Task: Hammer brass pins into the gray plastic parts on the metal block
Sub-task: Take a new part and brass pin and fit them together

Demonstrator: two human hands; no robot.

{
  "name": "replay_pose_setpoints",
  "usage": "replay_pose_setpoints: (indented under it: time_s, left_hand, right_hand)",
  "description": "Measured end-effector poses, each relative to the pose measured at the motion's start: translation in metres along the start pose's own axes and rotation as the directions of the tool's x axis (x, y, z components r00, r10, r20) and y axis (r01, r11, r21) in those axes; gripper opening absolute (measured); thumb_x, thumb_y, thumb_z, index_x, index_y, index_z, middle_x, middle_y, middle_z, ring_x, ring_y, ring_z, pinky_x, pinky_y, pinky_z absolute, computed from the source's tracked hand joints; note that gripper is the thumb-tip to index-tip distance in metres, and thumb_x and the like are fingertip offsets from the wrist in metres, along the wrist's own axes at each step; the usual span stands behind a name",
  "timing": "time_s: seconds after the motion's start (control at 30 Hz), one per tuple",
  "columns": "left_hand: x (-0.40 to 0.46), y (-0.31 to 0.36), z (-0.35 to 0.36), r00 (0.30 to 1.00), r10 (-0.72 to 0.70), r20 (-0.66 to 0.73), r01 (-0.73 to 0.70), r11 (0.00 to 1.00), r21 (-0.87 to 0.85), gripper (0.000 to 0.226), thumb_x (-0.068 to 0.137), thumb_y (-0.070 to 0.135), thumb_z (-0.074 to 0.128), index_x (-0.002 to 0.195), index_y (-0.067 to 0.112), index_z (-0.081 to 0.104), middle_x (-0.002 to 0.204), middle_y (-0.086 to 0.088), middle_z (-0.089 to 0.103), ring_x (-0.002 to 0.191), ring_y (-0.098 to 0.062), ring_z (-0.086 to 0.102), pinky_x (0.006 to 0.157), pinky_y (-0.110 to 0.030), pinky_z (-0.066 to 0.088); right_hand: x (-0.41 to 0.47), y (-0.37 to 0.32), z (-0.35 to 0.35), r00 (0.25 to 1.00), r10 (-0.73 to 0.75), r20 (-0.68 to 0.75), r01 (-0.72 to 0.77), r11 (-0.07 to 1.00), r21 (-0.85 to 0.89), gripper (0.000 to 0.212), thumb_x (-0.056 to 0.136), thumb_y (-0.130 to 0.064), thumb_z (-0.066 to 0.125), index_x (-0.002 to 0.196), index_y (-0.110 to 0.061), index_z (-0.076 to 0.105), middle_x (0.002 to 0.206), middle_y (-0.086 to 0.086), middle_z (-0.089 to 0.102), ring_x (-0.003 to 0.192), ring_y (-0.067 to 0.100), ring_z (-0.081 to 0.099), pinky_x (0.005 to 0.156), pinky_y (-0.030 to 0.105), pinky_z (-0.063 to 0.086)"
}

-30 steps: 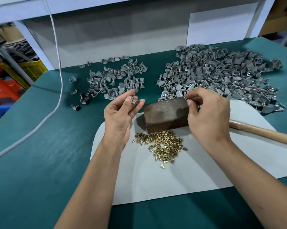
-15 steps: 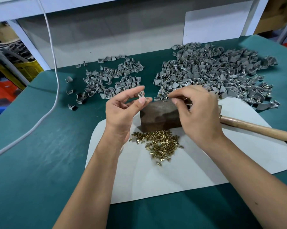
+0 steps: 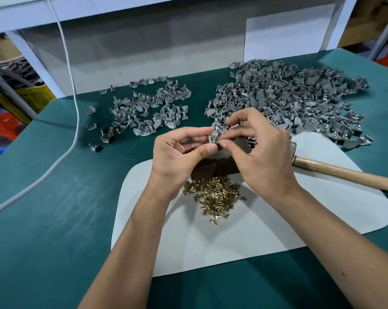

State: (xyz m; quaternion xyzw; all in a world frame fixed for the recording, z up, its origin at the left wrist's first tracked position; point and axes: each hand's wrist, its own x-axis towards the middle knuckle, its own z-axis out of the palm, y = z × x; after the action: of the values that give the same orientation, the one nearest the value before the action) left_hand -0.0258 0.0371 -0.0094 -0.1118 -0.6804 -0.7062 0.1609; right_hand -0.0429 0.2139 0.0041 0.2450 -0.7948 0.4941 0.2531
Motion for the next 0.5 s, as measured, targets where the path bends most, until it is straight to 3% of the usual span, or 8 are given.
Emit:
replay_pose_setpoints:
  time_s: [0.33, 0.5]
  left_hand:
    - [-0.002, 0.003, 0.007, 0.999, -0.04, -0.016, 0.038, 0.995, -0.096, 0.03, 0.066, -0.002, 0.082, 0.095, 0.004, 0.075, 0.079, -0.003, 0.078, 0.075, -0.013, 0.074, 0.071, -0.023, 0.06]
    - [-0.003, 0.001, 0.011, 0.998, -0.041, -0.037, 0.038, 0.995, -0.087, 0.028, 0.066, -0.002, 0.087, 0.09, 0.009, 0.077, 0.079, -0.008, 0.078, 0.075, -0.017, 0.075, 0.074, -0.028, 0.062]
  right_hand:
    - [-0.002, -0.004, 0.002, 0.999, -0.032, -0.014, 0.032, 0.999, 0.011, 0.023, 0.082, -0.002, 0.079, 0.091, -0.012, 0.061, 0.08, -0.006, 0.067, 0.079, 0.005, 0.068, 0.073, 0.019, 0.054]
    - [-0.004, -0.003, 0.002, 0.998, -0.055, -0.009, 0.054, 0.998, -0.036, 0.02, 0.08, 0.002, 0.077, 0.084, -0.011, 0.062, 0.076, -0.004, 0.065, 0.072, 0.006, 0.063, 0.068, 0.019, 0.052]
